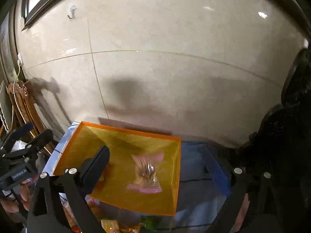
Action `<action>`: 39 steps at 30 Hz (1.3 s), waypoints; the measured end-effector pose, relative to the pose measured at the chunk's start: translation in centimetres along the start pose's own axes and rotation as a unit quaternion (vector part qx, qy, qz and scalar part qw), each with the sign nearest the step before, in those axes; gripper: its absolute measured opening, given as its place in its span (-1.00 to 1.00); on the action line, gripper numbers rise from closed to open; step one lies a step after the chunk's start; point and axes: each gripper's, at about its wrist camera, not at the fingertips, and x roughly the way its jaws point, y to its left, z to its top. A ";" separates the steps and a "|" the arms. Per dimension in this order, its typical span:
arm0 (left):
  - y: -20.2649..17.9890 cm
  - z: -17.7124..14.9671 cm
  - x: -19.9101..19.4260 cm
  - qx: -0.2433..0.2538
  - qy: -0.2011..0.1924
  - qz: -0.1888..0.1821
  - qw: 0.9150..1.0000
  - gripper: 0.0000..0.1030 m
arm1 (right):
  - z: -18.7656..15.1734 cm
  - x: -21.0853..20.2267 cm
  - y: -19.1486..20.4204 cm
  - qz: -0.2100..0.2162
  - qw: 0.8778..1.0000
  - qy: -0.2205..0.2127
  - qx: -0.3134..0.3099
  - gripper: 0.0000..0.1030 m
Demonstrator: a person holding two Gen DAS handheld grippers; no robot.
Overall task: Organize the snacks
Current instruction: 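Lift both bags and drop them into the orange box, opening both tools, then grasp the green-white bag with the right tool while the left tool grasps the yellow-green bag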
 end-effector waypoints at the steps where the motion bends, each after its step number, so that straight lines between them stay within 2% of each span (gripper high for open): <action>1: 0.3 -0.3 -0.1 -0.001 0.000 0.001 1.000 0.82 | -0.4 -0.2 -0.2 0.002 1.000 -0.002 0.002 0.86; 6: 1.4 -3.2 -2.4 0.007 0.002 0.007 1.000 0.82 | -3.3 -1.5 0.3 0.000 1.000 0.004 -0.004 0.86; 10: 1.8 -6.9 -5.0 0.024 0.017 -0.003 1.000 0.83 | -7.3 -3.4 0.4 0.005 1.000 0.022 0.007 0.86; 15: 2.5 -14.6 -8.3 0.060 0.042 -0.022 0.997 0.83 | -16.2 -4.8 0.8 -0.007 0.997 0.065 0.031 0.86; 18: 3.5 -19.5 -9.9 0.061 0.067 -0.028 0.995 0.83 | -21.9 -4.9 1.5 -0.029 0.996 0.088 0.018 0.86; 21: 4.9 -23.7 -10.6 0.052 0.092 -0.025 0.994 0.83 | -26.0 -4.2 2.6 -0.039 0.992 0.117 -0.006 0.86; 24: 5.6 -26.4 -11.0 0.051 0.108 -0.010 0.993 0.83 | -27.7 -4.1 3.8 -0.053 0.991 0.118 -0.046 0.86; 27: 5.3 -27.6 -10.6 0.061 0.115 0.001 0.992 0.83 | -27.9 -3.7 4.3 -0.066 0.988 0.114 -0.075 0.86; 36: 2.5 -28.0 -7.5 0.088 0.108 0.016 0.990 0.83 | -26.9 -0.6 3.8 -0.076 0.984 0.126 -0.100 0.86; 39: 2.6 -28.7 -5.9 0.076 0.131 0.020 0.988 0.86 | -27.2 1.4 4.1 -0.075 0.980 0.145 -0.114 0.86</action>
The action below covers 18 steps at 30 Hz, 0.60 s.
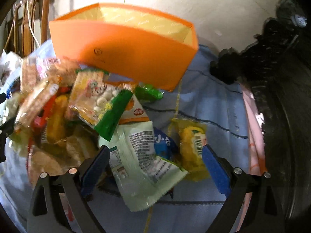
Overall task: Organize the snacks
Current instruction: 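Grasp the green-white bag with the right tool while the left tool grasps the yellow-green bag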
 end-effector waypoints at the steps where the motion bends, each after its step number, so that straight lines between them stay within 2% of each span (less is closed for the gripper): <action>1: 0.1 -0.2 0.1 -0.005 -0.008 0.002 1.000 0.92 | 0.0 0.5 0.2 0.003 1.000 0.003 -0.003 0.86; 4: 0.3 -0.7 0.7 -0.010 -0.013 0.002 1.000 0.92 | -0.4 1.9 0.8 0.011 1.000 0.020 -0.006 0.84; 5: 0.6 -0.7 0.9 -0.023 -0.009 -0.005 1.000 0.92 | -0.7 2.3 0.9 0.018 0.999 0.029 -0.002 0.76; 6: 0.9 -0.7 0.9 -0.034 -0.009 -0.015 0.999 0.84 | -0.9 2.2 0.8 0.025 0.999 0.028 0.001 0.63; 7: 0.9 -0.7 0.7 -0.033 -0.012 -0.018 0.999 0.47 | -1.0 2.1 0.7 0.042 0.999 0.031 0.008 0.40; 9: 0.9 -0.7 0.1 -0.021 -0.027 -0.014 0.999 0.04 | -1.2 1.7 0.7 0.040 0.999 0.031 0.009 0.22; 10: 1.3 -0.7 -0.1 -0.030 -0.028 -0.015 0.999 -0.28 | -1.4 1.4 0.5 0.044 0.998 0.030 0.014 0.17; 12: 3.1 -1.1 -0.2 -0.070 -0.020 -0.042 0.996 -0.40 | -1.8 0.8 0.0 0.051 0.998 0.030 0.028 0.12; 14: 4.6 -1.6 -0.6 -0.101 -0.015 -0.070 0.992 -0.42 | -2.2 0.2 -0.4 0.055 0.997 0.026 0.043 0.11; 16: 5.4 -2.3 -1.3 -0.108 -0.016 -0.077 0.991 -0.42 | -2.8 -0.5 -0.8 0.059 0.997 0.020 0.056 0.11; 18: 5.6 -3.1 -2.4 -0.089 -0.027 -0.066 0.993 -0.42 | -3.4 -0.9 -0.9 0.059 0.996 0.018 0.063 0.11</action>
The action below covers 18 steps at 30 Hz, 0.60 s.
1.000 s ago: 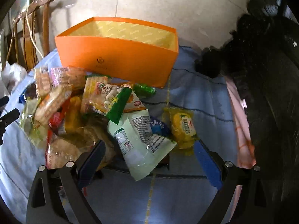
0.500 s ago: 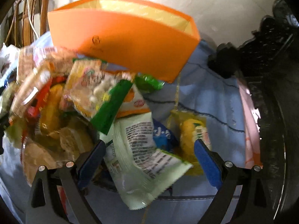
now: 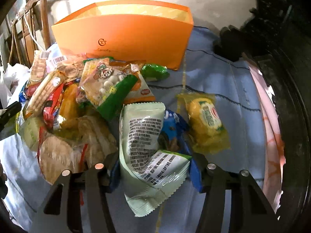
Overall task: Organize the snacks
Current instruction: 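Grasp the green-white bag with the right tool while the left tool grasps the yellow-green bag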
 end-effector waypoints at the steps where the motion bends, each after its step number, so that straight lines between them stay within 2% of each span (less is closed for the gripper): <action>1: 0.0 -0.4 -0.5 0.012 -0.005 0.001 1.000 -0.42 | -0.4 -0.2 -0.1 0.002 1.000 -0.003 0.003 0.11; 3: -0.1 -0.9 -1.0 0.025 0.000 -0.004 1.000 -0.42 | -0.7 -0.4 0.0 0.006 1.000 -0.001 0.004 0.11; 4: -0.1 -1.1 -1.1 0.031 0.001 -0.004 1.000 -0.28 | -0.9 -0.6 0.2 0.005 1.000 -0.002 0.004 0.11; 5: -0.3 -1.5 -1.4 0.041 0.002 0.001 0.999 -0.12 | -0.7 -0.4 -0.2 0.005 1.000 -0.002 0.003 0.11; 6: -0.6 -2.0 -1.5 0.053 0.001 0.012 0.998 0.24 | -0.7 -0.4 0.0 0.006 1.000 -0.001 0.002 0.11; 7: -0.7 -2.3 -1.5 0.062 0.001 0.022 0.998 0.48 | -0.7 -0.4 0.1 0.007 1.000 0.002 -0.001 0.11; 10: -0.9 -3.3 -1.3 0.081 0.025 0.036 0.996 0.71 | -0.8 -0.6 1.0 0.005 1.000 0.005 -0.016 0.13; 12: -0.9 -4.1 -1.3 0.090 0.032 0.041 0.995 0.71 | -1.0 -0.7 1.5 -0.002 1.000 0.002 -0.023 0.13; 13: -0.8 -4.4 -1.3 0.090 0.036 0.041 0.994 0.71 | -1.1 -0.8 1.6 -0.002 1.000 0.003 -0.022 0.12; 14: -0.6 -4.8 -1.3 0.086 0.041 0.035 0.995 0.58 | -1.1 -0.7 1.5 0.000 1.000 0.005 -0.017 0.11; 15: -0.3 -5.3 -0.9 0.085 0.053 0.030 0.995 -0.21 | -1.2 -0.7 1.4 0.003 1.000 0.007 -0.014 0.08; 16: -0.3 -5.7 -0.7 0.094 0.056 0.049 0.993 -0.38 | -1.3 -0.8 1.3 0.009 1.000 0.007 -0.009 0.04; 18: 0.6 -5.5 -1.1 0.077 0.051 0.035 0.995 -0.49 | -1.5 -1.2 1.0 0.021 1.000 -0.001 0.006 0.00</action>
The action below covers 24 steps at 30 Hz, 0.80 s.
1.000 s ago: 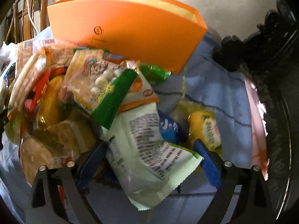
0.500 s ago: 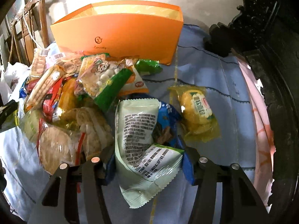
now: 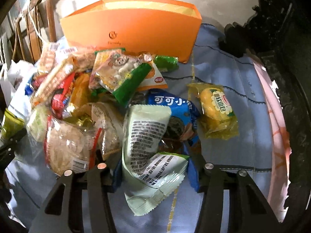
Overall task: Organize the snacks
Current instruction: 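Grasp the green-white bag with the right tool while the left tool grasps the yellow-green bag, then carry both bags over the orange box and release them inside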
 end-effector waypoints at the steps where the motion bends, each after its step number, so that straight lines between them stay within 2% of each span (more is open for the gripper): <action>1: 0.5 0.1 0.0 -0.011 0.002 -0.007 1.000 -0.53 | -0.1 -0.1 -0.3 0.007 1.000 -0.001 0.011 -0.03; 4: 1.2 0.0 -0.6 -0.019 -0.003 -0.019 1.000 -0.64 | -0.4 -0.7 -2.1 0.041 0.997 -0.002 0.062 -0.05; 10: 1.9 0.6 -3.5 -0.039 -0.036 -0.084 0.995 -0.64 | -0.4 -3.6 -2.7 0.063 0.995 -0.031 0.075 -0.05; 16: 0.7 3.8 -6.8 -0.035 -0.083 -0.121 0.989 -0.64 | 0.4 -7.2 -1.9 0.076 0.993 -0.065 0.064 -0.05; 24: -1.6 9.1 -9.2 -0.019 -0.128 -0.140 0.982 -0.64 | 3.8 -11.8 -2.1 0.085 0.987 -0.120 0.060 -0.04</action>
